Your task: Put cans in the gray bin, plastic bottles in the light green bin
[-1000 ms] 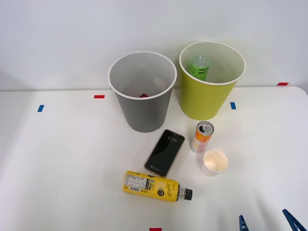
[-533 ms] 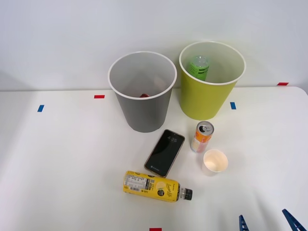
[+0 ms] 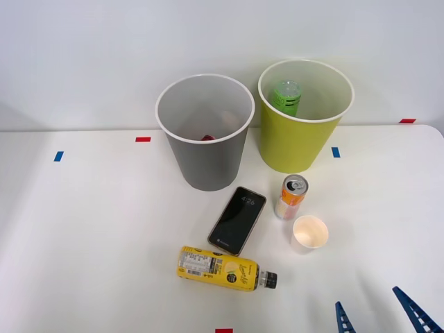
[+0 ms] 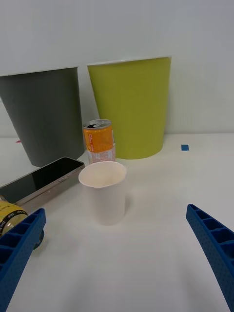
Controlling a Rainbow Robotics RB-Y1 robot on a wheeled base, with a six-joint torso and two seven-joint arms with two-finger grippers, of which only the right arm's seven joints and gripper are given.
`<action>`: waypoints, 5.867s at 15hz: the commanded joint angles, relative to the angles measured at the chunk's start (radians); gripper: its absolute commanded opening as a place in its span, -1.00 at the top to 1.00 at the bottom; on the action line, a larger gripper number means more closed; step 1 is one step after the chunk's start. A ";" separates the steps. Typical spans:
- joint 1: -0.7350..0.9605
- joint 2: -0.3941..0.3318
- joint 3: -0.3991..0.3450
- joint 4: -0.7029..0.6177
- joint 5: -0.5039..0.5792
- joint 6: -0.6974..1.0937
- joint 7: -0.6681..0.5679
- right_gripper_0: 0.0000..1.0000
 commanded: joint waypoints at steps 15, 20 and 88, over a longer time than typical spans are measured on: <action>-0.437 -0.319 0.111 -0.114 -0.297 0.405 0.029 -1.00; -0.533 -0.349 0.134 -0.068 -0.314 0.445 0.032 -1.00; -0.826 -0.393 0.169 -0.341 -0.497 0.642 -0.049 1.00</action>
